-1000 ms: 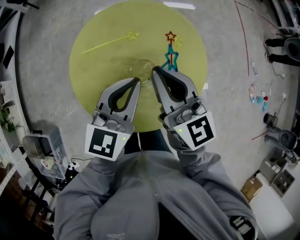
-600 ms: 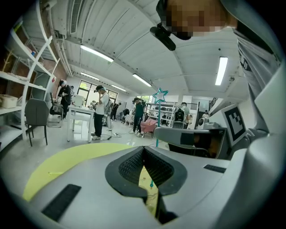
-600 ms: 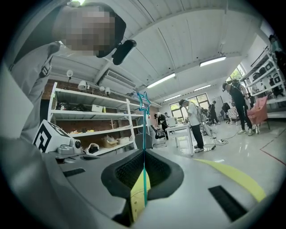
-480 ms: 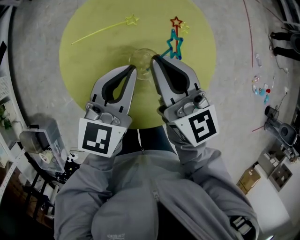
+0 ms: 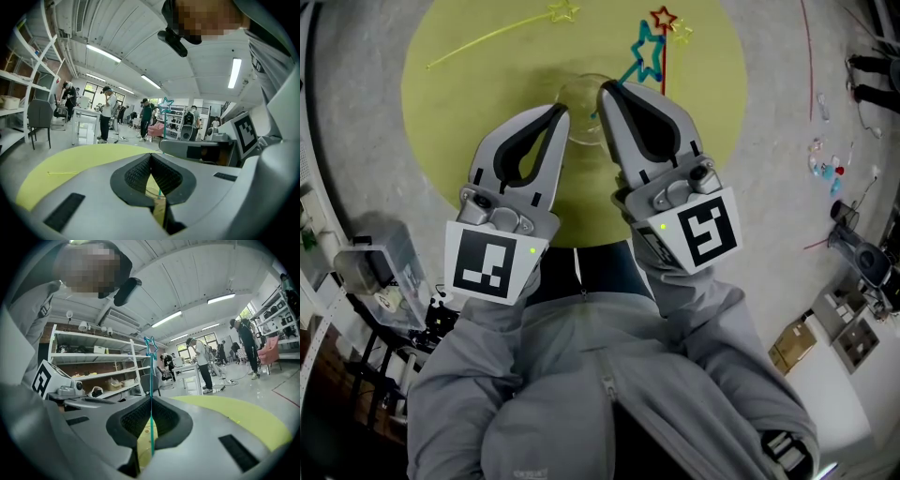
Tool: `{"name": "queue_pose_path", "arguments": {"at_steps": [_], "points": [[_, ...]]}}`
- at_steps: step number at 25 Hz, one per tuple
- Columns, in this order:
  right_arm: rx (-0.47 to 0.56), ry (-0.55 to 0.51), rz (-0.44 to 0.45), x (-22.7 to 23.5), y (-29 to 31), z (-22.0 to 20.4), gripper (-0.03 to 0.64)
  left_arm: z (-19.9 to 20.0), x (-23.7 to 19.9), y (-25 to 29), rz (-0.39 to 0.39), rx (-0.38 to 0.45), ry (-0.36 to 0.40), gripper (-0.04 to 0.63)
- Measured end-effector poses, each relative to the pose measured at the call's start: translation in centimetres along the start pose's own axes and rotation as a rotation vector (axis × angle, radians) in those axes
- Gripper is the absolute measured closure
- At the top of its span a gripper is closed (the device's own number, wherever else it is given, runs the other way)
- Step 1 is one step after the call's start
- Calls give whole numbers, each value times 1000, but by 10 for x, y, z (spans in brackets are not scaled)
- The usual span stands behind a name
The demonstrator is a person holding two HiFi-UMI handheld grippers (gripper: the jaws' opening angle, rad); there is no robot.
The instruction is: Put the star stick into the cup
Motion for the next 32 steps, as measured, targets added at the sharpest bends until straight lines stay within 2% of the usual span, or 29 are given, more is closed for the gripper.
{"name": "queue_pose_path", "arguments": {"at_steps": [6, 20, 27, 32], "points": [[-22, 33, 18, 0, 1, -12, 581, -5, -1, 3, 3, 0, -3, 578], [-80, 16, 14, -4, -4, -22, 581, -11, 10, -1, -1, -3, -13, 578], [-80, 9, -6, -7, -7, -21, 580, -11, 14, -3, -3, -2, -7, 578], [-136, -21, -57, -4, -13, -29, 580, -13, 17, -6, -5, -5, -5, 578]]}}
Point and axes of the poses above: the fingertips, and each gripper's own axes: y forward along the fingers, x to its right, z out of its top, the point moved 4 cm from there along -y, backward along the fingers, and after that the axes turned 14 degrees about -z, right-handed, at the moved point
